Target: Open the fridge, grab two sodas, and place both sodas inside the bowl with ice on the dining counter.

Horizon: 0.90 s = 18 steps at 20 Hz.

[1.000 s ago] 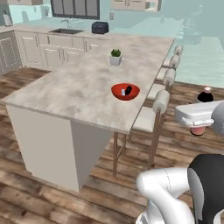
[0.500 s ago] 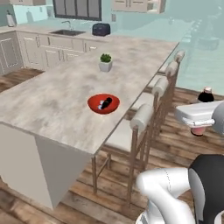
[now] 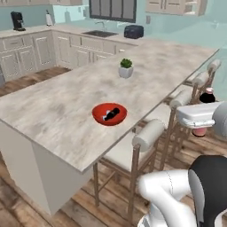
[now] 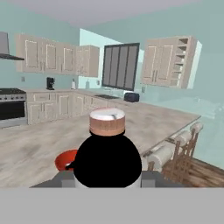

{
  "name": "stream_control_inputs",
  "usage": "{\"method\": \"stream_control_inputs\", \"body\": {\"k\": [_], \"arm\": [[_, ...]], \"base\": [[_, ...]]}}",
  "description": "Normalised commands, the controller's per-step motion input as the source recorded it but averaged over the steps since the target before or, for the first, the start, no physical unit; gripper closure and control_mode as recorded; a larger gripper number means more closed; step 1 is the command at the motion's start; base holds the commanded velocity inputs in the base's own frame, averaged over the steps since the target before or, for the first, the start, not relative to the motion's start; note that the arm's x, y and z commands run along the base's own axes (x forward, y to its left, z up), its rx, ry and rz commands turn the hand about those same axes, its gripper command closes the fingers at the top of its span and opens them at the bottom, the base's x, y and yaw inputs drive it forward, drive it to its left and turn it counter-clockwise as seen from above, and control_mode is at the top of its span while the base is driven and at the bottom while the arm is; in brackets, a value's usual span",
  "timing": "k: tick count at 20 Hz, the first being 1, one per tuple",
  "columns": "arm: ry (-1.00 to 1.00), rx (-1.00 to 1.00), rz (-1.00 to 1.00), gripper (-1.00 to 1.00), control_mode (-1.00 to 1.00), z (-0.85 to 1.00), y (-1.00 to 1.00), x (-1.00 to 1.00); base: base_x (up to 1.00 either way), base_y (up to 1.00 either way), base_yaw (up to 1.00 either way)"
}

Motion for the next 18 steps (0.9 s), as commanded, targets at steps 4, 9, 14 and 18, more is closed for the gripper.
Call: {"method": "stream_control_inputs", "body": {"k": [4, 9, 14, 18], "arm": [[0.0, 0.0, 0.0, 1.0, 1.0, 0.0, 0.0, 0.0], [0.0, 0.0, 0.0, 1.0, 1.0, 0.0, 0.0, 0.0], [0.0, 0.0, 0.0, 1.0, 1.0, 0.0, 0.0, 0.0], [0.0, 0.0, 0.0, 1.0, 1.0, 0.0, 0.0, 0.0]], "base": [[-0.11, -0.45, 0.53], [-0.03, -0.56, 0.49], [0.01, -0.8, 0.39], [0.11, -0.81, 0.36]]}}
